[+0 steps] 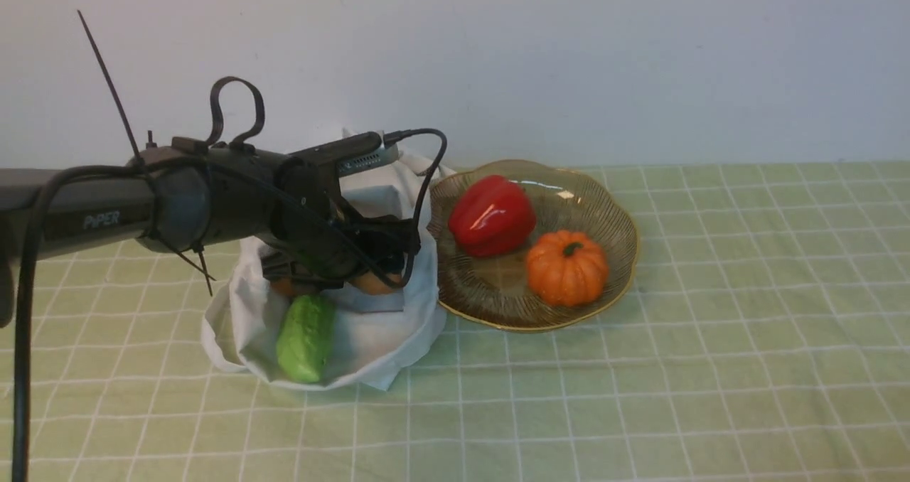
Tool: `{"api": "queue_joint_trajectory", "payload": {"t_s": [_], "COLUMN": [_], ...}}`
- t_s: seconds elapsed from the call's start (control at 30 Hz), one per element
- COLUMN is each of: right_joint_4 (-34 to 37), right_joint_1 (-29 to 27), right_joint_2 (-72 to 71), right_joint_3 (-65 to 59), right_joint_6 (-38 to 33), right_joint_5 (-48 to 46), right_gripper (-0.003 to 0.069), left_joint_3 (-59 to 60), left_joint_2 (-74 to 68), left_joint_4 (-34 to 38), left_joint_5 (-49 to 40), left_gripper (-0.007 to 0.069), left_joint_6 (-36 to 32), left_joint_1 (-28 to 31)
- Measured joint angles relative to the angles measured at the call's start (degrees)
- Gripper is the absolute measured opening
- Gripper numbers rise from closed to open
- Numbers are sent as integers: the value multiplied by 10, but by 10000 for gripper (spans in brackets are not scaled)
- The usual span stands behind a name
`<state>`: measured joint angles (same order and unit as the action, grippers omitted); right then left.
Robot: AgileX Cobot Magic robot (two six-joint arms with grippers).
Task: Take vegetables from bag on green coffee tablecloth place on plate.
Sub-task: 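Reach into the cloth bag and grasp the potato inside with the left gripper, then take the potato out of the bag and place it on the plate with the left gripper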
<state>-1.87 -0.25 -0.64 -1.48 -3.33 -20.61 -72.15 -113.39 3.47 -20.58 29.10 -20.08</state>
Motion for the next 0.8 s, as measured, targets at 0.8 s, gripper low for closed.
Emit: {"api": "queue_joint_trajectory", "payload": {"t_s": [0.8], "right_joint_4": [0], "right_joint_1": [0], "right_joint_2": [0], "right_joint_3": [0], "right_joint_6": [0], "right_joint_5": [0], "right_gripper": [-15], "left_joint_3": [0], "left_joint_2": [162], "left_joint_4": [-85], "left_joint_5": [-280], "left_gripper": [384], "left_joint_6": [-53], "left_joint_1": [-38]}}
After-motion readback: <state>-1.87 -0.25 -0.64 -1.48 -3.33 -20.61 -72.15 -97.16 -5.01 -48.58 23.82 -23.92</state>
